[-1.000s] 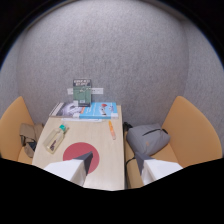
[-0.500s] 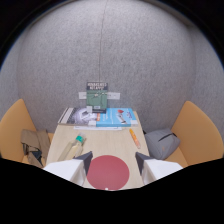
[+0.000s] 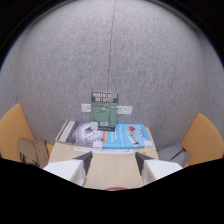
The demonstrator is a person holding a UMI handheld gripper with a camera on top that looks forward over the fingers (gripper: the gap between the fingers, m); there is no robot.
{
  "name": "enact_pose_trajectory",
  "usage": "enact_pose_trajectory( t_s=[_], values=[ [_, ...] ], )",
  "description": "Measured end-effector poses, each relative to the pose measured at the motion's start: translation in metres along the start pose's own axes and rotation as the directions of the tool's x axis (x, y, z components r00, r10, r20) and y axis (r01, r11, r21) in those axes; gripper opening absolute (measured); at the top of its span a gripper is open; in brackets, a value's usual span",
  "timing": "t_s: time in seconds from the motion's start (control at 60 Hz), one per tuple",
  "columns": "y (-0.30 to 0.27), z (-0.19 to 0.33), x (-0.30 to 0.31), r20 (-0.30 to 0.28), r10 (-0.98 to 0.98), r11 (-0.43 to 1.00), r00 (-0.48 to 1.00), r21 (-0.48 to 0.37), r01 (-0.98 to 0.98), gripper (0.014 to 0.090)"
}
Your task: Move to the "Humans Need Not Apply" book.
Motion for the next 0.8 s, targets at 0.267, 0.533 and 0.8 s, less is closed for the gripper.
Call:
enact_pose_trajectory(
  t_s=[0.267,0.533,0.8],
  values=[
    [-0.035,0.099,-0.013,0.049,-0.002,1.0,0.999,-0.006,0.002,0.0875],
    [-0.067,0.195,-0.029,0.079,0.001,1.0,0.997,-0.007,-0.001,0.0877],
    [-0.083,0.252,-0.044,0.097,0.012,1.0,0.995,-0.021,-0.01,0.0871]
  ],
)
